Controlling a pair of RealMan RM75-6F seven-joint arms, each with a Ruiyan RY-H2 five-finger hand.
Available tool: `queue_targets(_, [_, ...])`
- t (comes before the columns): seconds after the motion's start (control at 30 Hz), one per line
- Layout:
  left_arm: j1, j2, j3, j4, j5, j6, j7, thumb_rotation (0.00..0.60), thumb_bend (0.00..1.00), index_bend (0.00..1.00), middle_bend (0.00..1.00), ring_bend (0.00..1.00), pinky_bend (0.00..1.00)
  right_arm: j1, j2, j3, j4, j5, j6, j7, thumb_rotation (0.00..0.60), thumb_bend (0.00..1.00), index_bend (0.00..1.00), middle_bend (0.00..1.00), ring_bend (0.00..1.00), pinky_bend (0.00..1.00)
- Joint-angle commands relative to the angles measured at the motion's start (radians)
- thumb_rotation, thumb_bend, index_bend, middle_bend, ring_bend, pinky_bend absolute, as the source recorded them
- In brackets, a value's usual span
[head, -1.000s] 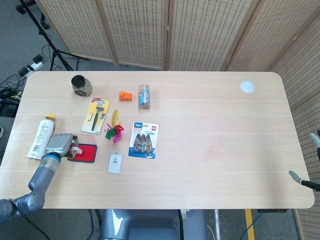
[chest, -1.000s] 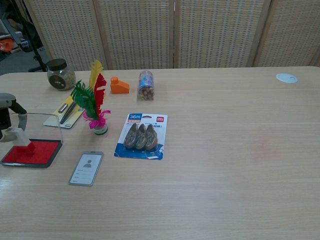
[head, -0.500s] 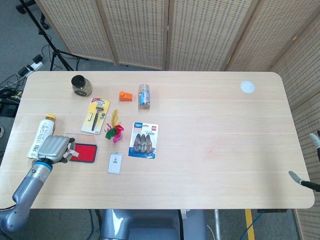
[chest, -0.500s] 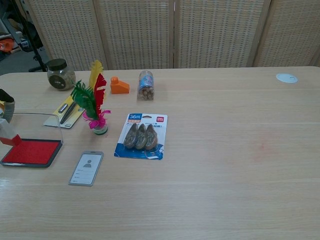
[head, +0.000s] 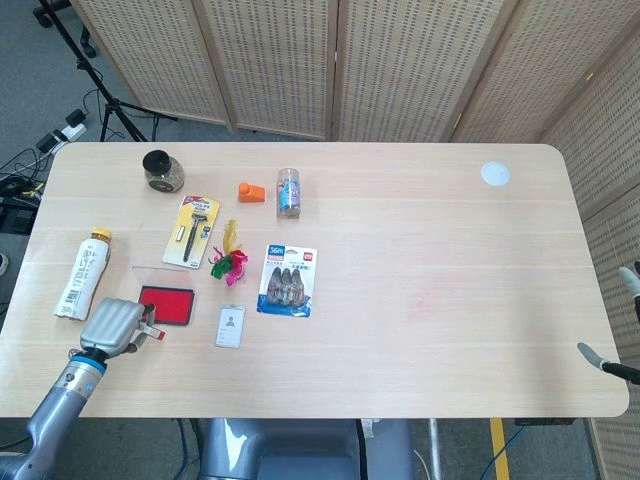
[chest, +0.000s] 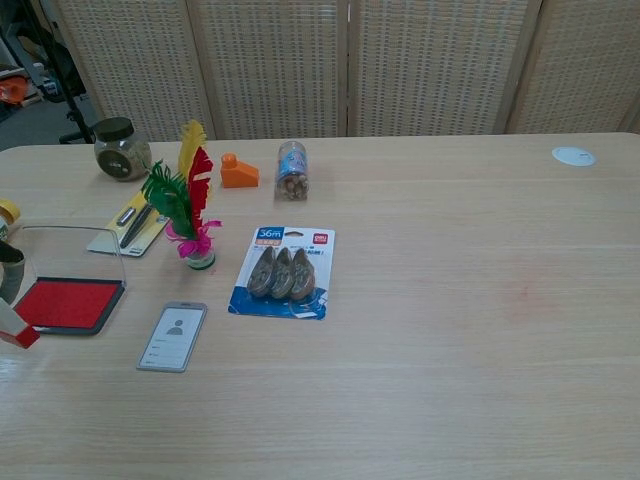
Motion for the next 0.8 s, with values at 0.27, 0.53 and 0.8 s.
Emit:
queue_targets(0.27, [0.037, -0.067, -0.003, 0.089, 0.053, 0.0, -0.029, 0.6, 0.39, 0.61, 1.0, 0.95, 0.97, 0.001, 0.0, 0.001, 0.001, 0.003, -0.002, 0.0, 0.6, 0.0, 0.02, 0.0, 0.0, 0.0])
queue_targets(0.53, [0.044, -0.085, -0.013, 0.103, 0.058, -0.013, -0.01, 0.6, 0.37, 0.61, 1.0, 0.95, 0.97, 0.0, 0.001, 0.001, 0.0, 0.003, -0.002, -0.001, 0.6, 0.0, 0.02, 0.0, 0.0, 0.0])
queue_targets(0.8, [0.049, -0.087, -0.019, 0.1, 0.049, -0.028, 0.021, 0.6, 0.36, 0.61, 1.0, 0.95, 0.97, -0.001, 0.001, 0.003, 0.001, 0.005, 0.0, 0.003, 0.6, 0.0, 0.02, 0.0, 0.0, 0.0])
